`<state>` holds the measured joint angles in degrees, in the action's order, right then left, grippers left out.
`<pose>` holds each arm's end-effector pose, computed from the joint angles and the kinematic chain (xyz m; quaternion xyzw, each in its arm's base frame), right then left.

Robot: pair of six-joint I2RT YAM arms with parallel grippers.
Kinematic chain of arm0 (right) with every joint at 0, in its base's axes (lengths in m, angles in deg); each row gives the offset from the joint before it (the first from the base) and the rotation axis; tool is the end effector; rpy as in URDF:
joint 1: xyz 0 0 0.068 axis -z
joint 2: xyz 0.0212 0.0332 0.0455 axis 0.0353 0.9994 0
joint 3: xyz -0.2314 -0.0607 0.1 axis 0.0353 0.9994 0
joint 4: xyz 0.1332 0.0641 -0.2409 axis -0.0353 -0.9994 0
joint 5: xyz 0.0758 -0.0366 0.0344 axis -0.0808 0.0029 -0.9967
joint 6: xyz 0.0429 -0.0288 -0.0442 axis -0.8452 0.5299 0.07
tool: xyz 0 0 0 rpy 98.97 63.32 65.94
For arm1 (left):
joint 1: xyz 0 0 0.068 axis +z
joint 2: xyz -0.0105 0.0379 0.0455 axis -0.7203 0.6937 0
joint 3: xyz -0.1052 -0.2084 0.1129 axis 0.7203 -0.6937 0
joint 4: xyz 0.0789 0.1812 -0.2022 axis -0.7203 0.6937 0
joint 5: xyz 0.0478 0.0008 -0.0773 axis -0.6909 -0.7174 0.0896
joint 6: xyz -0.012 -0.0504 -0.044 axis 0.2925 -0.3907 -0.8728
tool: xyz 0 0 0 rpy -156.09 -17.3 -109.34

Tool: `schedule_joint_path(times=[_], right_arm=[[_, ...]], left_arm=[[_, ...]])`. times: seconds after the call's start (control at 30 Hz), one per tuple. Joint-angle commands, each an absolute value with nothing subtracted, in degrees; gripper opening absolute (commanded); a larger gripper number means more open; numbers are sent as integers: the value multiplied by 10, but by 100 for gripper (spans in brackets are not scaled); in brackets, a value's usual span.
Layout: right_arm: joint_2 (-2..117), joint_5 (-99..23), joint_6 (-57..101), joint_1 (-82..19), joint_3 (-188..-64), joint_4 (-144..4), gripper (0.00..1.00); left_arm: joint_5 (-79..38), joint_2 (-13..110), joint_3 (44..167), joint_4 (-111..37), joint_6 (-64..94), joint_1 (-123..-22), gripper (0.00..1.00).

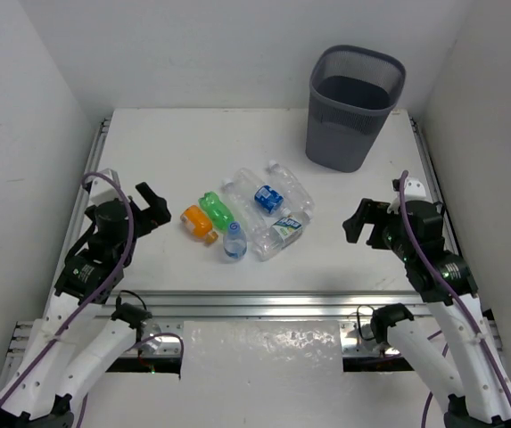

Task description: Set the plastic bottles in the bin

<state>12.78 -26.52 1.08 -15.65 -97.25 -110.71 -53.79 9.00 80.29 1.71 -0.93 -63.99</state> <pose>0.1771 0.0395 0.3028 0.1209 0.8611 0.1492 0.4708 0.1781 -0.0333 0.3173 -0.1867 0.8128 -0.0339 0.5507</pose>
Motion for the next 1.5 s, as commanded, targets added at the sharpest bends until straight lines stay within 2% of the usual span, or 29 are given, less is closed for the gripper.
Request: schedule_joint_path(times=[0.0, 0.23, 0.47, 0.7, 0.9, 1.03, 1.1, 1.13, 1.2, 1.23, 1.27, 1.3, 1.33, 1.37, 1.47], right_arm=[[126, -249, 11, -156, -984, -1100, 99], [113, -297, 12, -156, -983, -1070, 99], [150, -395, 8, -156, -987, -1057, 99], [196, -404, 29, -156, -992, -1083, 99], [187, -430, 21, -156, -963, -1051, 99], [198, -454, 15, -156, -959, -1040, 99], [199, -460, 15, -156, -954, -1037, 99], [200, -462, 15, -156, -953, -1032, 99], [203, -475, 17, -156, -953, -1029, 99], [209, -481, 16, -156, -954, -1025, 99], [212, -488, 16, -156, -958, -1024, 99], [214, -507, 18, -156, -961, -1021, 99], [219, -516, 19, -156, -963, -1014, 99], [226, -524, 18, -156, -968, -1010, 99], [240, -571, 20, -160, -979, -982, 99]], left_arm=[[-553, 100, 814, 15, -24, -635, 100], [-482, 160, 809, 28, -122, -635, 100], [-478, 293, 767, -78, -224, -635, 99], [-482, 500, 778, -160, -242, -636, 100], [-499, 602, 779, -259, -229, -637, 97], [-511, 641, 786, -270, -231, -637, 90], [-514, 644, 778, -267, -238, -637, 79], [-522, 632, 768, -261, -241, -637, 61], [-534, 605, 751, -246, -249, -637, 48], [-551, 567, 748, -238, -252, -637, 29], [-561, 542, 747, -215, -254, -637, 28], [-567, 519, 745, -207, -253, -637, 22], [-575, 469, 745, -197, -249, -637, 9], [-576, 444, 747, -182, -243, -637, 2], [-544, 358, 757, -166, -204, -640, 0]])
